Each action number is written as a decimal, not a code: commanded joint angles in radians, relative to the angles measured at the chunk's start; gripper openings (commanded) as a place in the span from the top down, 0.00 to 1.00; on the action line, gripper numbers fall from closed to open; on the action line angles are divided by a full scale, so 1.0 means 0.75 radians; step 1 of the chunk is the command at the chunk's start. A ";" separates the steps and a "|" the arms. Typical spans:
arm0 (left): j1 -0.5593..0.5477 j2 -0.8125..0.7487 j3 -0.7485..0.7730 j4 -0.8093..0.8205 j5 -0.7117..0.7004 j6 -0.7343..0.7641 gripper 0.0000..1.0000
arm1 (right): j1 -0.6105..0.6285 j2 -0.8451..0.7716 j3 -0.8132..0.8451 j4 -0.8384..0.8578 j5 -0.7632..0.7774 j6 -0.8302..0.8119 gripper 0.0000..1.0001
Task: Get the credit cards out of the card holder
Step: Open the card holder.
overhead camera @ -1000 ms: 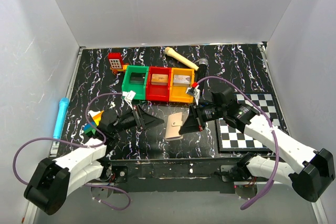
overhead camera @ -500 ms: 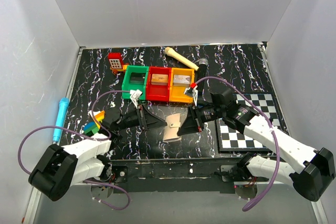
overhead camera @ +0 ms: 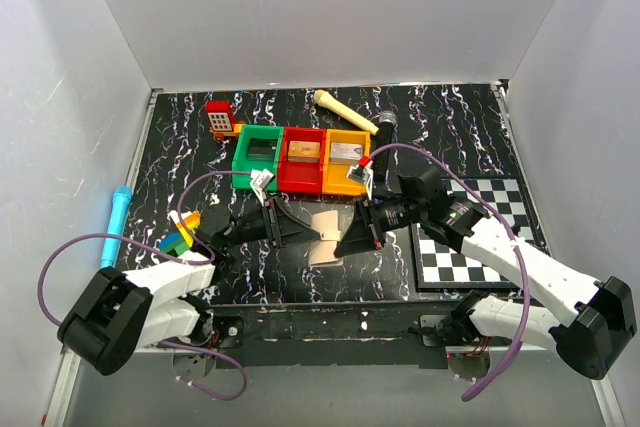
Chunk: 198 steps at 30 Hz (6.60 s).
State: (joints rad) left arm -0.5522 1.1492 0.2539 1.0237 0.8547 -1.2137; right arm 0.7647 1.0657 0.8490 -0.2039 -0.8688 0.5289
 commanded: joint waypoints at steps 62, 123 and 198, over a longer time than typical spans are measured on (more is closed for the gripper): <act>0.002 -0.430 -0.015 -0.234 -0.121 0.076 0.70 | -0.062 0.037 -0.224 0.403 -0.104 0.137 0.99; -0.612 -0.141 1.046 -2.212 -1.651 0.138 1.00 | 0.670 0.107 0.517 -0.553 2.138 -0.178 0.20; -0.724 -0.160 1.026 -2.064 -1.579 0.076 1.00 | 0.692 0.455 0.617 -0.638 1.991 -0.094 0.74</act>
State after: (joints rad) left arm -1.0679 1.0550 0.9962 -0.6334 -0.3820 -1.1412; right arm 1.2984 1.3830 1.2816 -0.6834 0.5957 0.4622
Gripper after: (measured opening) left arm 0.173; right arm 0.288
